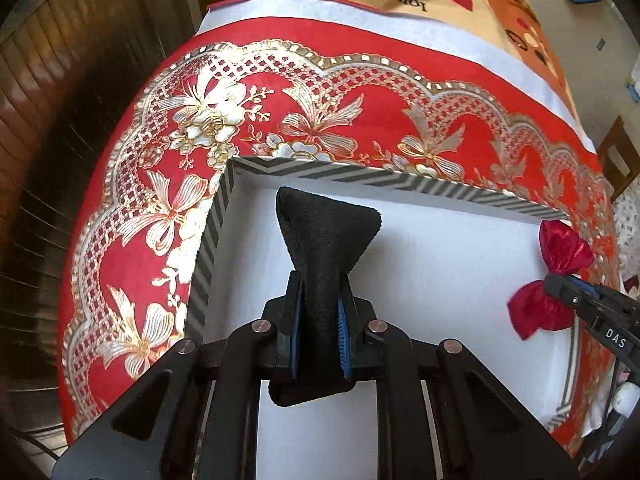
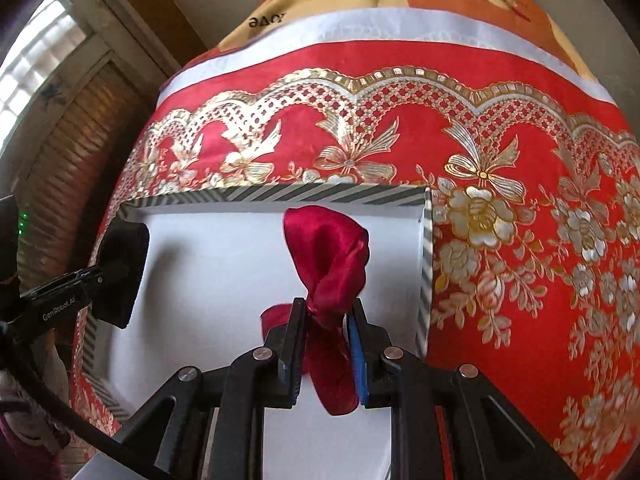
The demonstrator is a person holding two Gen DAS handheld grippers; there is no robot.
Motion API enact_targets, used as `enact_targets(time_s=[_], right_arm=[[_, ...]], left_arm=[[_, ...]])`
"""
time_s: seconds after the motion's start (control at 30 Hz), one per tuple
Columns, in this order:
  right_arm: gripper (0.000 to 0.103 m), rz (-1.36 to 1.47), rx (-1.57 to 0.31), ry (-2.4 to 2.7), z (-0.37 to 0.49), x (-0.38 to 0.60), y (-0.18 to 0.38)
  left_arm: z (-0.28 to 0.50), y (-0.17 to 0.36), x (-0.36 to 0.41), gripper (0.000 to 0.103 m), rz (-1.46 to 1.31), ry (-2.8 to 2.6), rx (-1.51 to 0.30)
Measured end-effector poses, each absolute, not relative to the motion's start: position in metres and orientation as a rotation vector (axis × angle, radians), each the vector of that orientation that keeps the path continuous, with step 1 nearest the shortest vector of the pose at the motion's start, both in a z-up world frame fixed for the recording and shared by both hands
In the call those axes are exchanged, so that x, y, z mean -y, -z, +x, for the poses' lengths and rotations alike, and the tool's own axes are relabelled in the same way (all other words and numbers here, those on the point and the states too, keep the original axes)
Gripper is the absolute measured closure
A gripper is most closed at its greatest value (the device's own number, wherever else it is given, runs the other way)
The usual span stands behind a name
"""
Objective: Organize jewelry
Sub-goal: 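Carry both bows over the white box with both tools, then lower the bows into the box and open both tools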
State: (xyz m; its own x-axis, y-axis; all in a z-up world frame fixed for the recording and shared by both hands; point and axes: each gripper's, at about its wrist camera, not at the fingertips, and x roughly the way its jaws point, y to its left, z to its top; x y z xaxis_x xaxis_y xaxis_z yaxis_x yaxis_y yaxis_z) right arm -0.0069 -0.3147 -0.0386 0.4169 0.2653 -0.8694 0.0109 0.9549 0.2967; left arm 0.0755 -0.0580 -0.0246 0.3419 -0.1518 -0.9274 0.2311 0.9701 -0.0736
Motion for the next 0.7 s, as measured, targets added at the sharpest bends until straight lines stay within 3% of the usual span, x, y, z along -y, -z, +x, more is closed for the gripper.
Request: enact_targets(time_s=[0.1, 0.13, 0.17, 0.23, 0.37, 0.7], right_arm=[[0.085, 0.268, -1.138, -0.164, 0.003, 0.315, 0.044], [0.080, 0.263, -1.138, -0.160, 0.004, 0.315, 0.045], [0.065, 0.260, -1.134, -0.153, 0.006, 0.316, 0.046], [0.057, 0.285, -1.106, -0.161, 0.007, 0.319, 0.046], [0.056, 0.307, -1.072, -0.150, 0.001, 0.322, 0.039], [0.055, 0.305, -0.991, -0.140, -0.051, 0.321, 0.006]], left_arm=[[0.080, 0.028, 0.056, 0.088, 0.045, 0.243, -1.188], [0.081, 0.028, 0.055, 0.084, 0.034, 0.250, -1.181], [0.081, 0.029, 0.054, 0.082, 0.026, 0.262, -1.176], [0.083, 0.029, 0.053, 0.070, 0.018, 0.271, -1.170], [0.081, 0.026, 0.050, 0.057, 0.003, 0.261, -1.155], [0.044, -0.002, 0.044, 0.056, 0.025, 0.244, -1.113]])
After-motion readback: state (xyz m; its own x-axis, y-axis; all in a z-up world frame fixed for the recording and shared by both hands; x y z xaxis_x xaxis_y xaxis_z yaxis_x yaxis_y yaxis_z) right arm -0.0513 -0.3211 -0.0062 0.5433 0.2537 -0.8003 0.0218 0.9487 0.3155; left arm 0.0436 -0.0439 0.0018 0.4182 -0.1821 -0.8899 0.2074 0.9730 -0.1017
